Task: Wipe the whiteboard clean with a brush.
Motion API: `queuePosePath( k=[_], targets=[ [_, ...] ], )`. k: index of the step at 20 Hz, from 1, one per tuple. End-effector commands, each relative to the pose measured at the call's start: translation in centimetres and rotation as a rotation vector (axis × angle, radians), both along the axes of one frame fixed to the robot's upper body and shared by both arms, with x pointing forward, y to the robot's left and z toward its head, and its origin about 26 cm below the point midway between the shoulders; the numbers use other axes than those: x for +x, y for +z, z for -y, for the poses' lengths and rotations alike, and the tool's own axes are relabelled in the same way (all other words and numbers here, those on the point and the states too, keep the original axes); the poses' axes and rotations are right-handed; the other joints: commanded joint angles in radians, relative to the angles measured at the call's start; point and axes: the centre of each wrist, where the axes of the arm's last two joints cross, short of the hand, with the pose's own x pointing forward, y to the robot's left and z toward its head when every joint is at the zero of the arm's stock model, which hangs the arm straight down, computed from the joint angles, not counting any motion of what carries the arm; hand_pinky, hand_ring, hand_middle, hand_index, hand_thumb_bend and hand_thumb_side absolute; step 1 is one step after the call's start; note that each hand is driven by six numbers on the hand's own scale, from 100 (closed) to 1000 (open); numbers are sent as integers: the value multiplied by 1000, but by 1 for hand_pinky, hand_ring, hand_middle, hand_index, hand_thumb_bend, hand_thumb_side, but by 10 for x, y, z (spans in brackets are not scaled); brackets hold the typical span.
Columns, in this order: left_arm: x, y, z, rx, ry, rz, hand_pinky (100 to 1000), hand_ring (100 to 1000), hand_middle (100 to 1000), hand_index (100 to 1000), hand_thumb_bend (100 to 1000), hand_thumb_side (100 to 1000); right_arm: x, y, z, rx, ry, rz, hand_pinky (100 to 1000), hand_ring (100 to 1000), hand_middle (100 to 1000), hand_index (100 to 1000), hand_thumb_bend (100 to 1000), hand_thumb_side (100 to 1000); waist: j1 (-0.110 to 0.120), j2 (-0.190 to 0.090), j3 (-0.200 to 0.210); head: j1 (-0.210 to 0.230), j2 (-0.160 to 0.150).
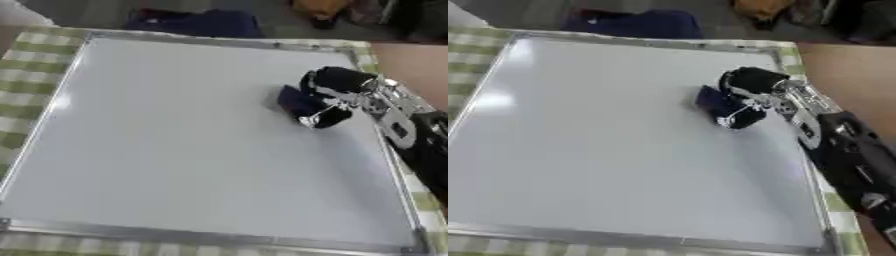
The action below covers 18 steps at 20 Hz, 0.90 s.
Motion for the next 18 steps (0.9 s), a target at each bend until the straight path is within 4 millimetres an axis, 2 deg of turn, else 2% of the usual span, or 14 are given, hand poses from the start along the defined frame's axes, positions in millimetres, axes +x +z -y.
queuePosePath(
  k=[1, 13, 18],
  targets=[
    [-3, 8, -1, 9, -3, 28, 509, 599, 563, 518, 104, 1000, -6, 0, -1, -36, 10, -29, 329, 409, 137, 384, 100, 437, 5, -19, -5, 5, -1],
    [-3, 7, -1, 3, -5, 17, 511, 601, 564, 521, 106, 1000, -11, 6, -43, -94, 122, -2, 322, 413, 146, 392, 100, 419, 6, -47, -28, 17, 17],
    [-3, 7, 0, 3, -5, 15, 511, 601, 565, 522, 107, 1000, -14, 6, -52, -182, 148, 42, 325, 422, 155, 406, 100, 409, 4, -50, -31, 13, 15]
  ],
)
